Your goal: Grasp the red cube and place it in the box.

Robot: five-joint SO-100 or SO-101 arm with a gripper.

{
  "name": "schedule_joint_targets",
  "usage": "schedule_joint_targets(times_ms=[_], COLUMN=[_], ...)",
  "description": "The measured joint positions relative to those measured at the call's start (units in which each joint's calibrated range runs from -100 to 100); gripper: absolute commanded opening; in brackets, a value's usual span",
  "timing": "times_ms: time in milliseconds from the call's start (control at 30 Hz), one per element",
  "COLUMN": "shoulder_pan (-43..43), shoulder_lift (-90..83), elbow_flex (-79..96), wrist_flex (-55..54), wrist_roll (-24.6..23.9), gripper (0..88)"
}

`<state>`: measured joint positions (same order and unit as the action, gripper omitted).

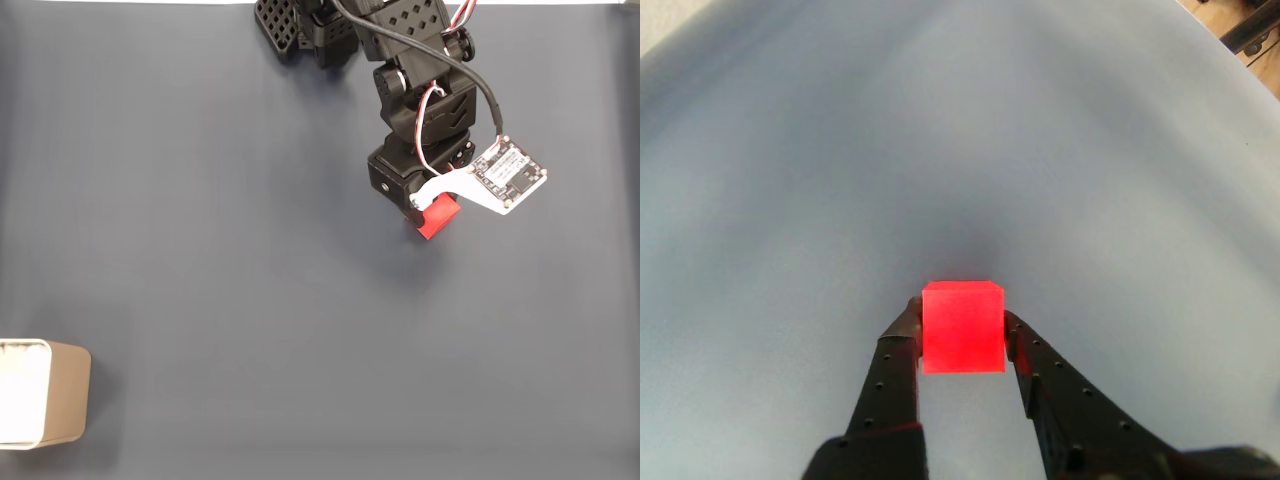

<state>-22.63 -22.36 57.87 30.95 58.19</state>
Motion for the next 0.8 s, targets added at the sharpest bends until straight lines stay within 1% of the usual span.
schedule_joint_targets(times_ms=[567, 800], shoulder_pan=[0.00, 0.15], shoulder_lift=[-1.13, -3.04], elbow_flex=[-2.71, -7.05], wrist_flex=[2.70, 6.68], wrist_roll=[0.05, -1.90], gripper=[0.0, 0.0])
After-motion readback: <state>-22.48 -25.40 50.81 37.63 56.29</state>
